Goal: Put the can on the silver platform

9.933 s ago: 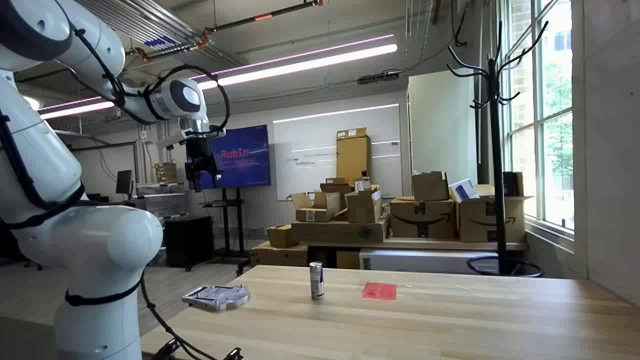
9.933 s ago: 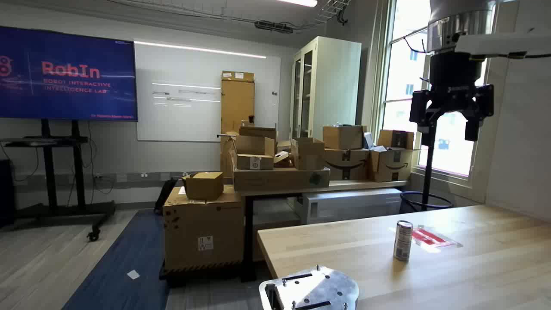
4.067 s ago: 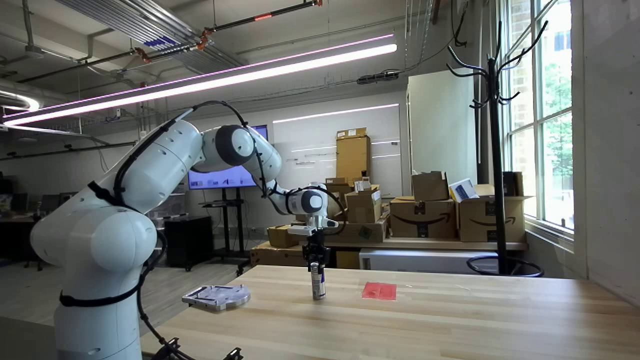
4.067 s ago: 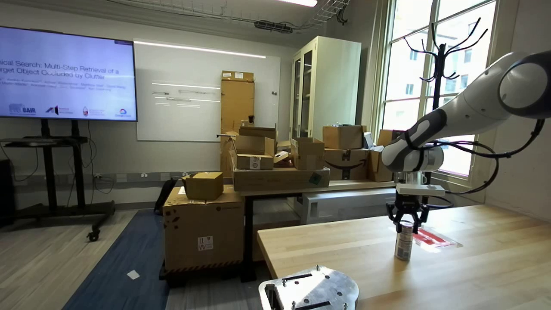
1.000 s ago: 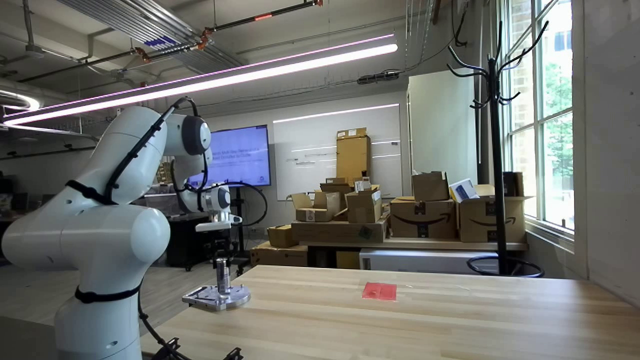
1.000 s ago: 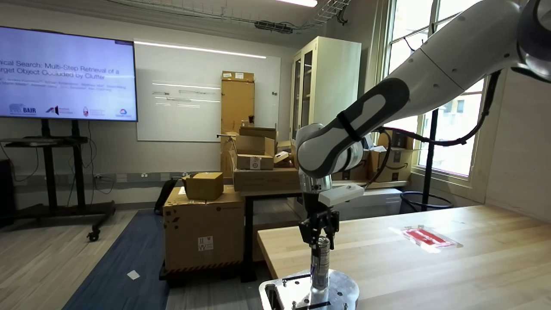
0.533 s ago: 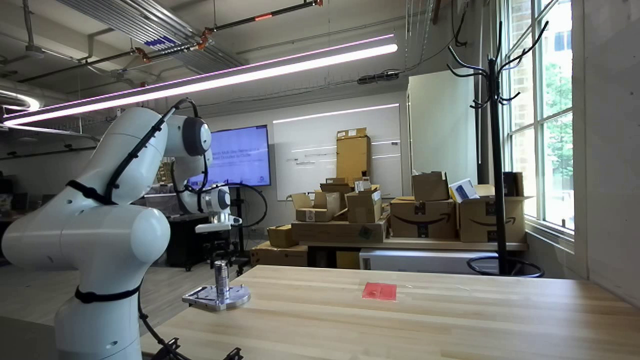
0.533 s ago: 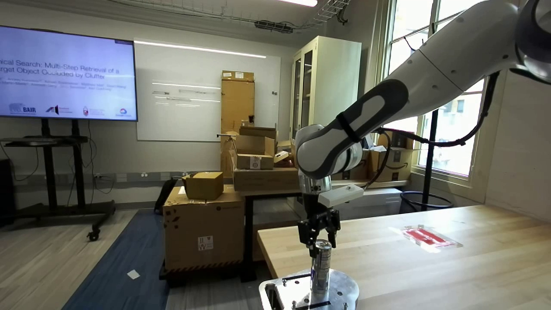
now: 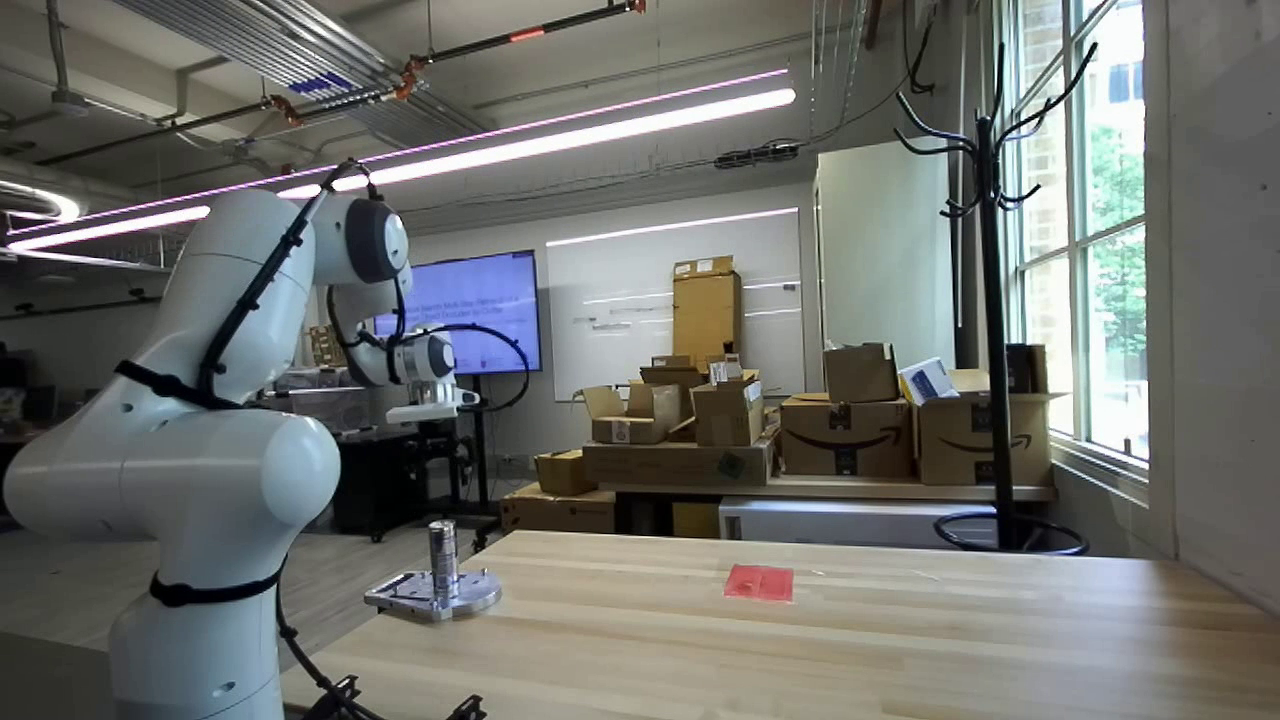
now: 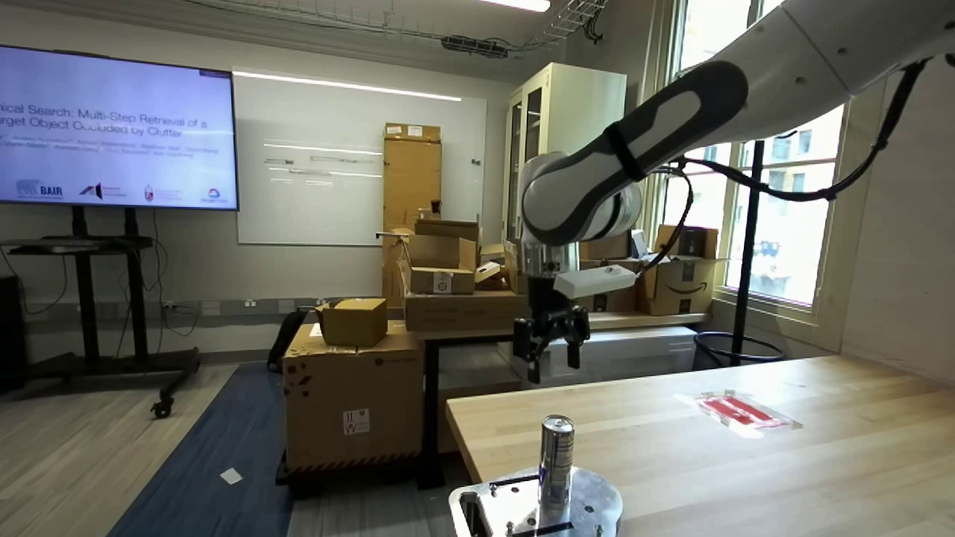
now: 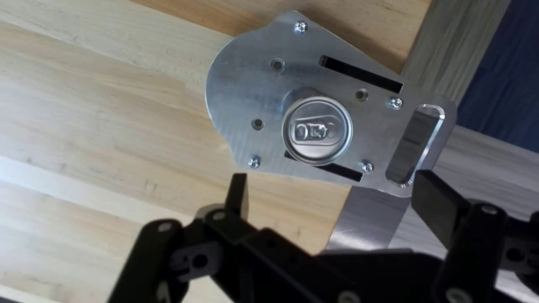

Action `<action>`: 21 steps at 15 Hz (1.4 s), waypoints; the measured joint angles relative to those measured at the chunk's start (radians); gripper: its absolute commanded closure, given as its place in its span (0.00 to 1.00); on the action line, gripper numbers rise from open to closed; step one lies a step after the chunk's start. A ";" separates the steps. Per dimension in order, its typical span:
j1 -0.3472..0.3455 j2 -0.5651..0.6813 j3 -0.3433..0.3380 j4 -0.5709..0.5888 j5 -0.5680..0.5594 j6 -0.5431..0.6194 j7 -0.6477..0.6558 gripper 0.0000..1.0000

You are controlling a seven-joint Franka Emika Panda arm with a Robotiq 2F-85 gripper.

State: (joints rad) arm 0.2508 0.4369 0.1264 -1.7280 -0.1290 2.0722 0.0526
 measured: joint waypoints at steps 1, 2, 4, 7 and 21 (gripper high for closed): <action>-0.008 -0.037 -0.007 -0.012 0.011 -0.007 0.002 0.00; -0.023 -0.076 -0.016 -0.032 0.026 -0.009 0.003 0.00; -0.064 -0.151 -0.038 -0.082 0.058 -0.009 0.003 0.00; -0.130 -0.245 -0.078 -0.170 0.102 -0.007 0.003 0.00; -0.229 -0.421 -0.159 -0.408 0.144 0.040 0.004 0.00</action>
State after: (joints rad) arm 0.0220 0.0154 -0.0329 -2.1365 0.0148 2.1117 0.0570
